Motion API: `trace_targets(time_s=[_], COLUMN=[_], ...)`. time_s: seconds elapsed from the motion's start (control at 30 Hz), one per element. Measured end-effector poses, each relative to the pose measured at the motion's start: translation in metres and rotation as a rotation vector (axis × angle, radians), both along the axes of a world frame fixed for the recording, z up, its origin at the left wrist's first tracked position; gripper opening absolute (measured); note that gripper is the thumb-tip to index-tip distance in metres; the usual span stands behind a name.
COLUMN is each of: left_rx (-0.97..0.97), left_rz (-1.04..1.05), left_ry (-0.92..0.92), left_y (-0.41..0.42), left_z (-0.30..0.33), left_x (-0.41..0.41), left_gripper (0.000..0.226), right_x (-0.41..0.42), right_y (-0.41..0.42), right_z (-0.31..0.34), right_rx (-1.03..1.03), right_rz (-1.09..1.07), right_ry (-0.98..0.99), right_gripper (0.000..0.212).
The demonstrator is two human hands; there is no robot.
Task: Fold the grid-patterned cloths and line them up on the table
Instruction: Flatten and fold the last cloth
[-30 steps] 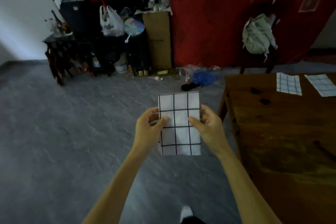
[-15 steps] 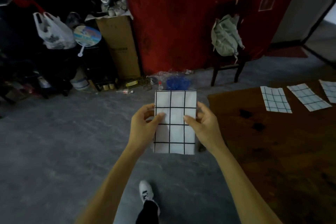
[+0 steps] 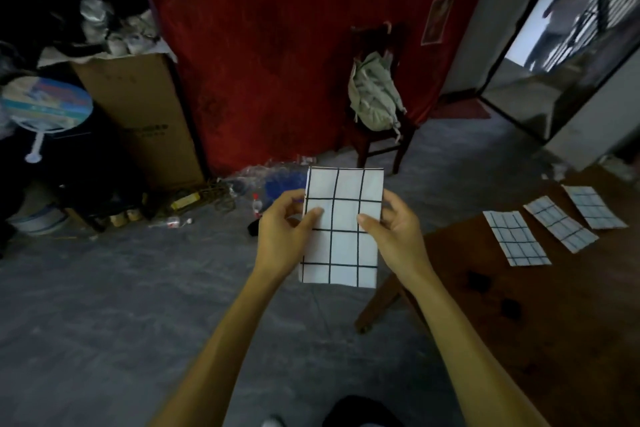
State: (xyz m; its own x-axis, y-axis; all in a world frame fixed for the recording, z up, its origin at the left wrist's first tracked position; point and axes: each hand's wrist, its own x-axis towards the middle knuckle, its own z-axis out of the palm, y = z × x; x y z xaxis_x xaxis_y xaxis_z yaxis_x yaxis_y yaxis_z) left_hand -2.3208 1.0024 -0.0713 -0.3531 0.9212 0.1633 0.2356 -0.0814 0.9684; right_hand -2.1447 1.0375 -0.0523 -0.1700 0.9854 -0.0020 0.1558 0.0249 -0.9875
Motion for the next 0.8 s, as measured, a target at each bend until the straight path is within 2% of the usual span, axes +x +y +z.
trace_targets(time_s=[0.23,0.47,0.63,0.8], left_rx=[-0.066,-0.121,-0.106,-0.126], left_rz=[-0.075,-0.188,-0.295,-0.485], left_ry=[-0.029,0.045,0.099,0.097], left_y=[0.097,0.241,0.348,0.414], left_z=[-0.027,-0.025,-0.006,-0.002], left_x=[-0.033,-0.026,0.01,0.075], left_gripper=[0.024,0.022,0.02,0.019], right_x=[-0.033,-0.026,0.008,0.063], right_y=[0.083,0.206,0.286,0.319], right_z=[-0.031,-0.051,-0.039,-0.034], right_rx=[-0.065,-0.078,-0.027,-0.023], right_rz=[-0.104,-0.254,-0.399,-0.587], right_ry=[0.012,0.107,0.161,0.182], right_gripper=[0.045,0.045,0.042,0.04])
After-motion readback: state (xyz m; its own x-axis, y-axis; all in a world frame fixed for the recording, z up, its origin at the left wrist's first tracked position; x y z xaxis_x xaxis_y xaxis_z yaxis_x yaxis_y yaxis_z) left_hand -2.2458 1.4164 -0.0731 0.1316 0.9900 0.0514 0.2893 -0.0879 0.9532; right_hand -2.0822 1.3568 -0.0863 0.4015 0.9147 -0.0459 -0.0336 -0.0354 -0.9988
